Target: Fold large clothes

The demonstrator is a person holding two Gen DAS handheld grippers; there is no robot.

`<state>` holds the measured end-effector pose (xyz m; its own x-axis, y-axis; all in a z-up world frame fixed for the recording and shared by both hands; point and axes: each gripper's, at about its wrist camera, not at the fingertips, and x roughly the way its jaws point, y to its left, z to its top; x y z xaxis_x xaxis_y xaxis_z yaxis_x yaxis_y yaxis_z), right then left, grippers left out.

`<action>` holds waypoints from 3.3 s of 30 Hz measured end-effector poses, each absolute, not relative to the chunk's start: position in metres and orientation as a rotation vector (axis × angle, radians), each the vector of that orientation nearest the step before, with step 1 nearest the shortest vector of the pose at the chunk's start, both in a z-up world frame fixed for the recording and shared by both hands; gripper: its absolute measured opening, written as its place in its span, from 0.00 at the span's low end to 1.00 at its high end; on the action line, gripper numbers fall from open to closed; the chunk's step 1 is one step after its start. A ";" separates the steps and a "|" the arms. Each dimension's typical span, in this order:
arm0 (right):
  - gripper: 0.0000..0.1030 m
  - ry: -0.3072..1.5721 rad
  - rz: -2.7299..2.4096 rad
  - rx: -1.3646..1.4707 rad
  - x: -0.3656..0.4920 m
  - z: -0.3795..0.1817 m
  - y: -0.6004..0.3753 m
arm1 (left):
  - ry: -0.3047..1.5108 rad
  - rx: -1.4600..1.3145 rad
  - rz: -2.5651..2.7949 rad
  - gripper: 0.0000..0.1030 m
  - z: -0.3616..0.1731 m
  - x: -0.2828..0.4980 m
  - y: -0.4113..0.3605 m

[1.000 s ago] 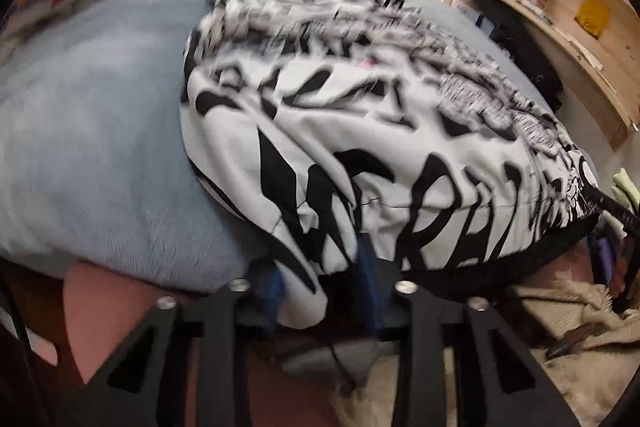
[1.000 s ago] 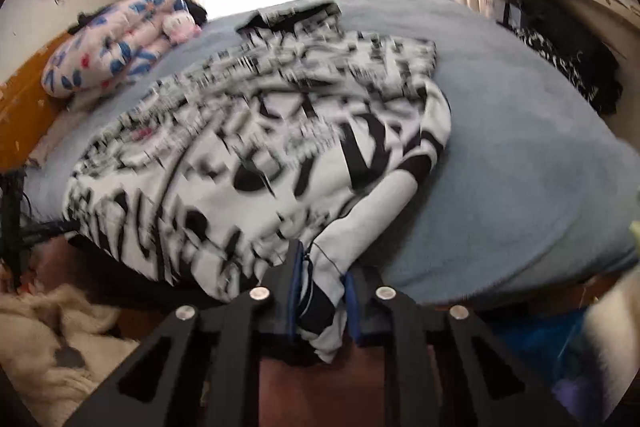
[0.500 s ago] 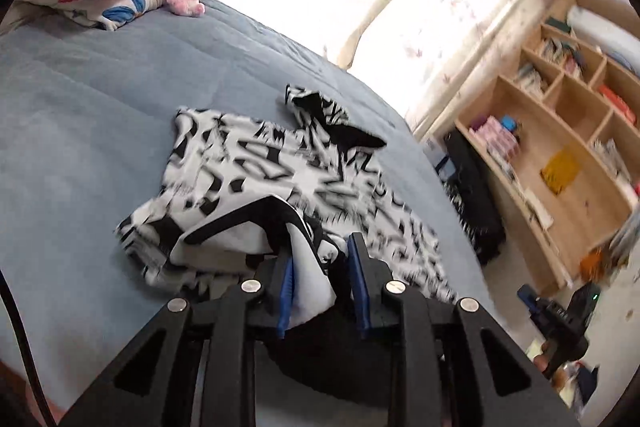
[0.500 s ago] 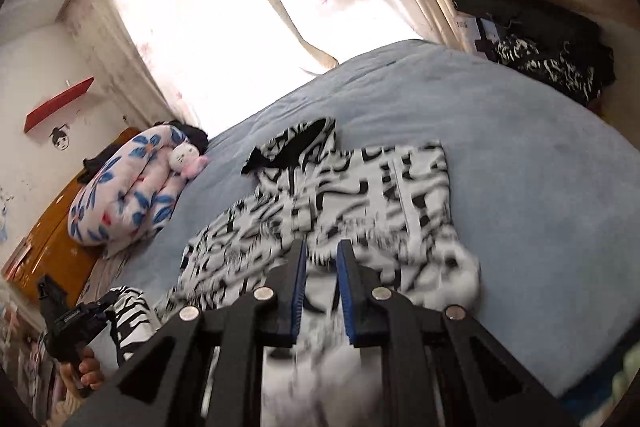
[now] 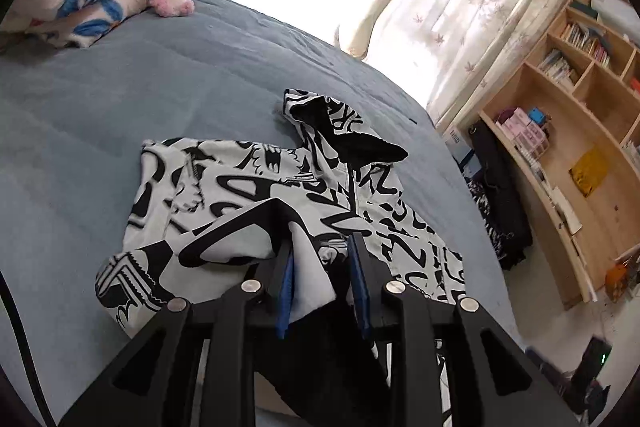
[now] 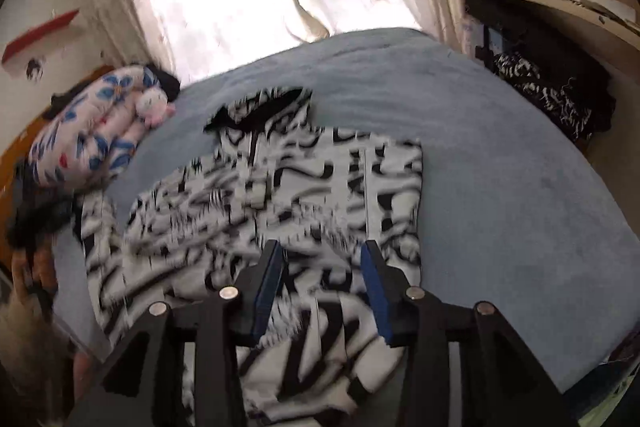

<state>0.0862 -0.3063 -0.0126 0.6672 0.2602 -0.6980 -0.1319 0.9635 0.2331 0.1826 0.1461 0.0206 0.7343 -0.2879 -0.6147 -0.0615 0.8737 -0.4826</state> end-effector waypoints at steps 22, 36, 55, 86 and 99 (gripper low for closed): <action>0.42 0.824 0.295 -0.375 -0.033 -0.092 -0.241 | 0.799 -0.489 -0.076 0.23 0.004 0.204 0.143; 0.47 0.474 0.260 -0.885 -0.066 -0.092 -0.183 | 0.823 -0.462 -0.045 0.23 0.009 0.190 0.144; 0.64 0.518 0.416 -1.483 -0.079 -0.133 -0.164 | 0.858 -0.451 -0.075 0.24 0.007 0.178 0.153; 0.18 0.555 0.157 -0.200 0.160 0.038 -0.257 | 0.806 -0.563 -0.030 0.24 0.022 0.210 0.200; 0.22 1.011 0.058 0.301 0.389 -0.082 -0.289 | 0.837 -0.627 0.075 0.60 -0.021 0.336 0.240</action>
<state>0.3894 -0.2890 -0.0823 0.5331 0.1866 -0.8252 0.0905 0.9572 0.2749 0.3356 0.2400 -0.0207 0.6781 -0.1769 -0.7134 -0.3017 0.8180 -0.4897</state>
